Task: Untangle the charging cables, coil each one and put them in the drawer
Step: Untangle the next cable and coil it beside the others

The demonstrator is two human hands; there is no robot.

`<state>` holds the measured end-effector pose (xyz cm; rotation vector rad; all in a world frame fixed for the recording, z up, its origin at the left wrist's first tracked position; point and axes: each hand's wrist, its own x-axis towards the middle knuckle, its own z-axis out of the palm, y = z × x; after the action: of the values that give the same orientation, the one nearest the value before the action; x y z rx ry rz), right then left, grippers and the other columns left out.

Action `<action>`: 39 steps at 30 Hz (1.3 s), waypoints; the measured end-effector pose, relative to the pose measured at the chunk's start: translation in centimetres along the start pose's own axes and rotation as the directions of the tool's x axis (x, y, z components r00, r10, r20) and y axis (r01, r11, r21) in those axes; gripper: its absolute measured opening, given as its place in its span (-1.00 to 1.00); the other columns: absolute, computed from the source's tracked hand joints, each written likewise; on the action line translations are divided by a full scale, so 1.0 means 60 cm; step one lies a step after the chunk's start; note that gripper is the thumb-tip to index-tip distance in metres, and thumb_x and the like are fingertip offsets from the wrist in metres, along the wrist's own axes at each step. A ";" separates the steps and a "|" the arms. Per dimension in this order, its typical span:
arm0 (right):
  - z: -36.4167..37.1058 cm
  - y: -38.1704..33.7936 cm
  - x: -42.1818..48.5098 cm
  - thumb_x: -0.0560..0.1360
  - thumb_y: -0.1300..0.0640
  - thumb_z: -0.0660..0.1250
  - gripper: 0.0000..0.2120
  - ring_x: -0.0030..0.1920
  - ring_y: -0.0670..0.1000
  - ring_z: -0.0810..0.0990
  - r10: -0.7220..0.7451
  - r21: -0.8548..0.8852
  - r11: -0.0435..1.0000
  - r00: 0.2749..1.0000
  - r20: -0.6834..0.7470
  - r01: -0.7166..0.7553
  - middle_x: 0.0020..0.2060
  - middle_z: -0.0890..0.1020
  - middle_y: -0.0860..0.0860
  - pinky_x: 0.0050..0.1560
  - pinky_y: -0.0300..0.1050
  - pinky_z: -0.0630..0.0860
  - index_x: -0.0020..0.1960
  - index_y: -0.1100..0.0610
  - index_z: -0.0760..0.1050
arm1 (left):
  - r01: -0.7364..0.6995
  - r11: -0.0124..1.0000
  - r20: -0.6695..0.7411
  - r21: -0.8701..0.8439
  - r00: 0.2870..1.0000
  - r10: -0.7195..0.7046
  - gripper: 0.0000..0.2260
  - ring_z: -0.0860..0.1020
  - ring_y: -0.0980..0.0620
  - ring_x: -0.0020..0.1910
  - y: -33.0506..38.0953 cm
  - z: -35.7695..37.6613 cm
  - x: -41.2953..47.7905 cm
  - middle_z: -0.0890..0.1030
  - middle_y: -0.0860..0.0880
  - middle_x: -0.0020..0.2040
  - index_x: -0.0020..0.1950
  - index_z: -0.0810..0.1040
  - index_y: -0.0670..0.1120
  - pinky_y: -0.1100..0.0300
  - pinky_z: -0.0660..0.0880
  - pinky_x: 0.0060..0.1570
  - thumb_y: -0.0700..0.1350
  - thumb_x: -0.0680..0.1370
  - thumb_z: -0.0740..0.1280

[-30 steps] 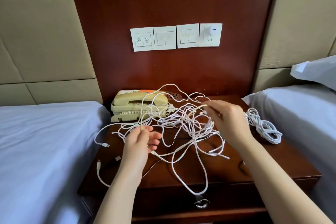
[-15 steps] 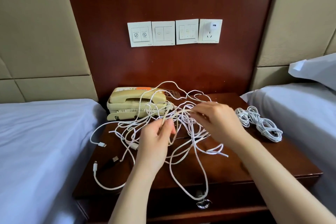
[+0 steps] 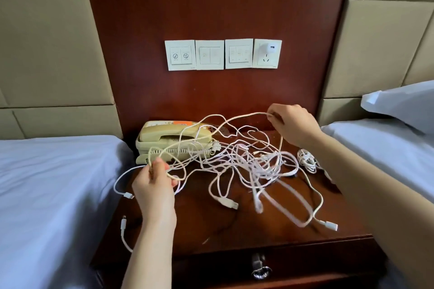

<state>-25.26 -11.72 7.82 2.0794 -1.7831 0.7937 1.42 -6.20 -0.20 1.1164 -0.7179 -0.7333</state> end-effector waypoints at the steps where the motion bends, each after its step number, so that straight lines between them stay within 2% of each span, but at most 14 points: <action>1: -0.003 0.006 0.004 0.59 0.08 0.19 -0.87 -0.14 0.21 0.55 0.020 0.027 0.999 1.000 0.009 -0.020 -0.20 0.60 0.07 -0.19 -0.07 0.39 0.00 0.07 0.50 | 0.029 0.999 -0.020 -0.032 0.999 -0.030 -0.72 0.37 0.01 -0.49 -0.004 -0.005 0.006 0.35 0.07 -0.66 -0.32 0.45 -0.10 0.16 0.29 -0.35 -0.12 0.59 0.19; 4: -0.015 0.026 0.013 0.55 0.07 0.26 -0.85 -0.24 0.14 0.52 0.083 0.124 0.988 0.994 0.069 -0.091 -0.36 0.54 -0.03 -0.15 -0.07 0.44 -0.19 0.02 0.47 | 0.103 0.988 -0.062 -0.111 0.992 -0.110 -0.73 0.36 0.14 -0.62 -0.013 -0.017 0.026 0.34 0.09 -0.67 -0.29 0.45 -0.13 0.15 0.34 -0.31 -0.12 0.59 0.18; 8: -0.033 0.029 0.010 0.55 0.08 0.31 -0.75 -0.47 -0.11 0.49 0.106 0.249 0.960 0.991 0.088 -0.124 -0.44 0.59 -0.06 -0.26 -0.17 0.45 -0.31 0.04 0.52 | 0.125 0.984 -0.036 -0.129 0.991 -0.131 -0.74 0.34 0.17 -0.65 -0.014 -0.018 0.031 0.33 0.11 -0.68 -0.28 0.46 -0.14 0.16 0.37 -0.31 -0.14 0.60 0.17; 12: -0.042 -0.030 0.000 0.55 0.17 0.30 -0.75 -0.50 -0.15 0.52 -0.077 0.405 0.914 0.966 0.247 -0.031 -0.48 0.60 -0.05 -0.30 -0.31 0.48 -0.27 0.18 0.60 | 0.082 0.996 0.114 -0.031 0.990 -0.078 -0.73 0.37 0.13 -0.59 -0.008 0.000 0.008 0.32 0.08 -0.66 -0.28 0.49 -0.15 0.15 0.37 -0.31 -0.17 0.61 0.18; 15: -0.039 -0.086 -0.008 0.57 0.14 0.29 -0.69 -0.49 -0.18 0.51 -0.218 0.398 0.914 0.924 0.314 0.081 -0.53 0.55 -0.13 -0.33 -0.40 0.43 -0.35 0.05 0.54 | 0.070 0.997 0.216 0.027 0.974 -0.074 -0.74 0.41 0.10 -0.51 0.000 0.020 -0.015 0.35 0.07 -0.55 -0.24 0.50 -0.14 0.15 0.45 -0.27 -0.13 0.62 0.18; 19: -0.016 -0.144 -0.022 0.57 0.14 0.28 -0.73 -0.46 -0.14 0.40 -0.371 0.385 0.896 0.851 0.371 0.223 -0.46 0.52 -0.03 -0.35 -0.30 0.35 -0.30 0.09 0.55 | 0.039 0.994 0.341 0.103 0.937 -0.072 -0.77 0.49 0.02 -0.37 0.012 0.042 -0.042 0.48 -0.03 -0.32 -0.21 0.53 -0.09 0.06 0.48 -0.13 -0.09 0.61 0.21; 22: 0.002 -0.168 -0.036 0.55 0.17 0.29 -0.77 -0.47 -0.13 0.36 -0.438 0.396 0.874 0.810 0.389 0.282 -0.50 0.39 -0.06 -0.38 -0.32 0.24 -0.28 0.18 0.52 | 0.115 0.989 0.415 0.095 0.898 -0.145 -0.81 0.51 0.08 -0.39 0.010 0.051 -0.045 0.51 0.02 -0.33 -0.16 0.55 -0.08 0.05 0.49 -0.10 0.01 0.55 0.30; 24: 0.006 -0.181 -0.047 0.52 0.18 0.32 -0.87 -0.45 -0.19 0.41 -0.477 0.396 0.863 0.765 0.433 0.315 -0.48 0.39 -0.11 -0.39 -0.36 0.27 -0.19 0.16 0.55 | 0.181 0.982 0.428 0.052 0.884 -0.186 -0.81 0.52 0.08 -0.39 0.005 0.051 -0.040 0.53 -0.01 -0.34 -0.16 0.55 -0.11 0.05 0.48 -0.12 0.00 0.54 0.32; 27: 0.004 -0.183 -0.059 0.48 0.16 0.37 -0.95 -0.42 -0.17 0.38 -0.500 0.391 0.861 0.687 0.527 0.326 -0.40 0.43 -0.11 -0.38 -0.34 0.28 -0.10 0.10 0.50 | 0.204 0.978 0.334 0.038 0.920 -0.205 -0.78 0.54 -0.10 -0.21 -0.002 0.046 -0.027 0.58 -0.13 -0.24 -0.22 0.55 -0.11 -0.03 0.49 -0.07 -0.06 0.58 0.27; 29: -0.001 -0.168 -0.060 0.47 0.16 0.37 -0.94 -0.42 -0.19 0.40 -0.459 0.386 0.879 0.711 0.532 0.279 -0.38 0.46 -0.12 -0.37 -0.36 0.29 -0.06 0.11 0.55 | 0.198 0.980 0.266 -0.001 0.945 -0.191 -0.75 0.46 -0.05 -0.30 -0.002 0.041 -0.021 0.52 -0.07 -0.36 -0.23 0.53 -0.12 0.05 0.44 -0.16 -0.09 0.61 0.22; 31: -0.008 -0.147 -0.058 0.49 0.17 0.35 -0.94 -0.40 -0.21 0.42 -0.411 0.388 0.895 0.751 0.518 0.222 -0.35 0.51 -0.13 -0.34 -0.37 0.33 -0.08 0.11 0.59 | 0.190 0.981 0.218 -0.038 0.960 -0.177 -0.73 0.33 0.05 -0.43 -0.001 0.037 -0.016 0.37 0.08 -0.54 -0.25 0.49 -0.13 0.16 0.33 -0.28 -0.12 0.62 0.17; 32: -0.009 -0.134 -0.057 0.50 0.18 0.34 -0.94 -0.40 -0.19 0.42 -0.388 0.397 0.898 0.767 0.510 0.191 -0.36 0.51 -0.13 -0.33 -0.36 0.34 -0.11 0.12 0.59 | 0.187 0.981 0.198 -0.050 0.965 -0.173 -0.72 0.30 0.05 -0.45 0.000 0.036 -0.015 0.34 0.10 -0.57 -0.25 0.48 -0.13 0.18 0.30 -0.31 -0.12 0.63 0.16; 36: -0.020 -0.083 -0.058 0.51 0.15 0.35 -0.79 -0.49 -0.17 0.37 -0.289 0.394 0.915 0.816 0.500 0.083 -0.52 0.45 -0.16 -0.39 -0.36 0.28 -0.30 0.10 0.51 | 0.203 0.964 0.136 -0.171 0.974 -0.181 -0.73 0.29 0.05 -0.45 0.009 0.034 -0.010 0.29 -0.02 -0.46 -0.24 0.43 -0.16 0.21 0.31 -0.31 -0.15 0.64 0.13; 39: -0.030 -0.049 -0.066 0.51 0.11 0.36 -0.82 -0.41 -0.14 0.37 -0.227 0.426 0.905 0.822 0.522 -0.020 -0.43 0.50 -0.08 -0.35 -0.27 0.31 -0.22 0.17 0.57 | 0.177 0.960 0.126 -0.216 0.980 -0.152 -0.73 0.27 0.11 -0.49 0.010 0.036 -0.007 0.28 0.04 -0.51 -0.25 0.42 -0.14 0.25 0.31 -0.34 -0.16 0.64 0.13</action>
<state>-23.15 -6.94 7.41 2.9196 -1.8574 0.5982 -0.48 -6.81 0.92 0.9399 -0.6185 -0.9986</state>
